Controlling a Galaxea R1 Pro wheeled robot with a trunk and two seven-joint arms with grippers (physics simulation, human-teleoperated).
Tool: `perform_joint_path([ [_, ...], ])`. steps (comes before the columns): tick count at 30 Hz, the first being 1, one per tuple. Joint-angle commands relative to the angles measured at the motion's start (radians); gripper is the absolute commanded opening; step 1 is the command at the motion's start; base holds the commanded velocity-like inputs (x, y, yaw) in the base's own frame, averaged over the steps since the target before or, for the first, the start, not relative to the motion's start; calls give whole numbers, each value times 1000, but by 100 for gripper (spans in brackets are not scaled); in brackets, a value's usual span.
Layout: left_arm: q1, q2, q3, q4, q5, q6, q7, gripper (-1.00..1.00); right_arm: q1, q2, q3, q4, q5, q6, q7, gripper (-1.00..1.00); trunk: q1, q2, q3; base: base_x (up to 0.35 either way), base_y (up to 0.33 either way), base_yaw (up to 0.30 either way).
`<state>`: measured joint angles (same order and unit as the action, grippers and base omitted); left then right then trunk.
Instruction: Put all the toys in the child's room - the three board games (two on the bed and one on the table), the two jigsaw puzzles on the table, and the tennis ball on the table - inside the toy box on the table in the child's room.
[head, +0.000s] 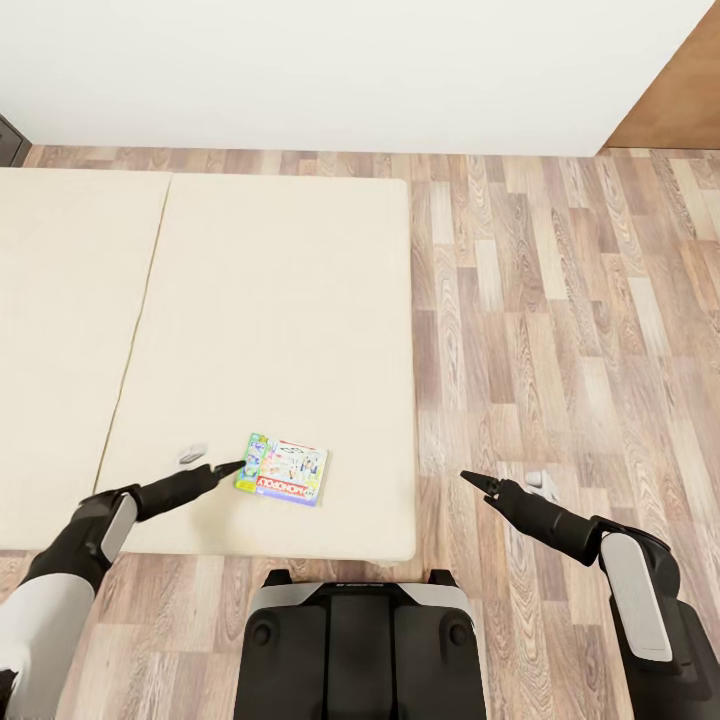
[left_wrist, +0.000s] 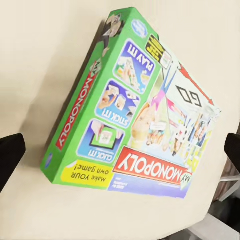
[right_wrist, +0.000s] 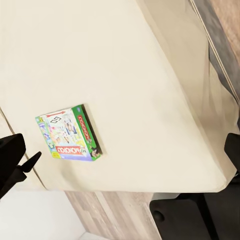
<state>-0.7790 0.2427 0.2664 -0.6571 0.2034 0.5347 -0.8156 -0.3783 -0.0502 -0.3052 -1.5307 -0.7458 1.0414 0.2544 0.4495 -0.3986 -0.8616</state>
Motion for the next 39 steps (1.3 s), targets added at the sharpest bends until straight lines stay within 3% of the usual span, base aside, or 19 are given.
perform_joint_path([
  [1,-3,-3,1,0,5,8,2,100,-1,1,-1,0,9,4,10,100,1,-1,-1,0,0,0],
  [14,-79,-35,-3,-1,-3,11,27,100,-1,2,0,0,9,2,8,100,1,-1,-1,0,0,0],
  [39,-82,-42,-9,1,-4,-6,45,100,-1,1,0,1,9,3,9,100,1,-1,-1,0,0,0],
])
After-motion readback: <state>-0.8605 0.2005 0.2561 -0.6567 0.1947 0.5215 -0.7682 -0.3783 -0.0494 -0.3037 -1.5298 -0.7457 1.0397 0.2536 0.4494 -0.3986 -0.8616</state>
